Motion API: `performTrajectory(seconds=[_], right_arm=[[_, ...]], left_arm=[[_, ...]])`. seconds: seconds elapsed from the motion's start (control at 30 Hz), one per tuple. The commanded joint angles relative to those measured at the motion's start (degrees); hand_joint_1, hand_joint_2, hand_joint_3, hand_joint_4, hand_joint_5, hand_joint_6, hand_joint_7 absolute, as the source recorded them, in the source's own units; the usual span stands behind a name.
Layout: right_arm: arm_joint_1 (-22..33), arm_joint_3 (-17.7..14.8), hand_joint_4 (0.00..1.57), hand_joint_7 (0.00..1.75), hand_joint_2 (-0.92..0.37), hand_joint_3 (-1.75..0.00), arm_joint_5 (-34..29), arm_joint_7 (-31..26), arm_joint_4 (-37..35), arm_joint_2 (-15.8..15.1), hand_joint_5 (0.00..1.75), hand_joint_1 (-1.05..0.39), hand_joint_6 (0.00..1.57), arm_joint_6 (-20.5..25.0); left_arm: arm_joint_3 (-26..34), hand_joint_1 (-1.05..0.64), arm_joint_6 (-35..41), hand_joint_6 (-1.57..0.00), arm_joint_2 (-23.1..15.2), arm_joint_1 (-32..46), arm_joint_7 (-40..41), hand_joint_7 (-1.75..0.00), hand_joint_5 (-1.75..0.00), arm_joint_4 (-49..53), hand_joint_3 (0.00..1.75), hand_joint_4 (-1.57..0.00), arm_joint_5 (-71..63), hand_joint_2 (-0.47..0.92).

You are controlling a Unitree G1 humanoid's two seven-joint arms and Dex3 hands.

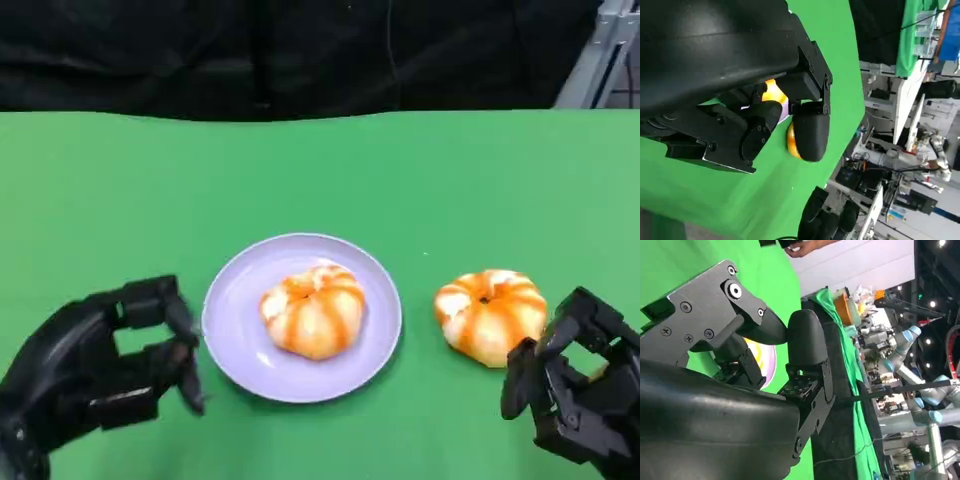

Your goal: Grasp the bread from the table and place it into the plate.

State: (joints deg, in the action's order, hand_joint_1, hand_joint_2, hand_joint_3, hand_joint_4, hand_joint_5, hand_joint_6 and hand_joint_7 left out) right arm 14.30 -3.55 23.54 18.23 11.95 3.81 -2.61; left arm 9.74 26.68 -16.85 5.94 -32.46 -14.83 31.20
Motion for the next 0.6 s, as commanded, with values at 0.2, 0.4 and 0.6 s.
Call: performTrajectory(seconds=[0.2, 0.4, 0.6], right_arm=[[-0.01, -0.53, 0.9, 1.64, -0.44, -1.31, 0.97, 0.36, 0.3, -0.91, 1.75, -0.15, 0.7, 0.69], [-0.27, -0.77, 0.9, 1.62, -0.45, -1.3, 1.19, 1.33, -0.75, -0.81, 1.75, -0.15, 0.71, -0.61], [-0.13, -0.58, 0.91, 1.64, -0.44, -1.32, 1.15, 1.28, -0.61, -0.72, 1.75, -0.16, 0.71, -0.56]], left_arm=[[2.82, 0.04, -6.95, -0.75, 1.72, 4.67, -3.01, -1.75, -1.75, 3.21, 1.26, -0.89, 2.16, 0.72], [2.94, 0.0, -8.03, -0.74, 2.29, 4.15, -2.89, -1.75, -1.75, 4.33, 1.28, -0.87, 2.94, 0.7], [2.87, 0.02, -7.66, -0.75, 2.38, 3.92, -2.48, -1.75, -1.75, 4.29, 1.28, -0.88, 3.24, 0.69]])
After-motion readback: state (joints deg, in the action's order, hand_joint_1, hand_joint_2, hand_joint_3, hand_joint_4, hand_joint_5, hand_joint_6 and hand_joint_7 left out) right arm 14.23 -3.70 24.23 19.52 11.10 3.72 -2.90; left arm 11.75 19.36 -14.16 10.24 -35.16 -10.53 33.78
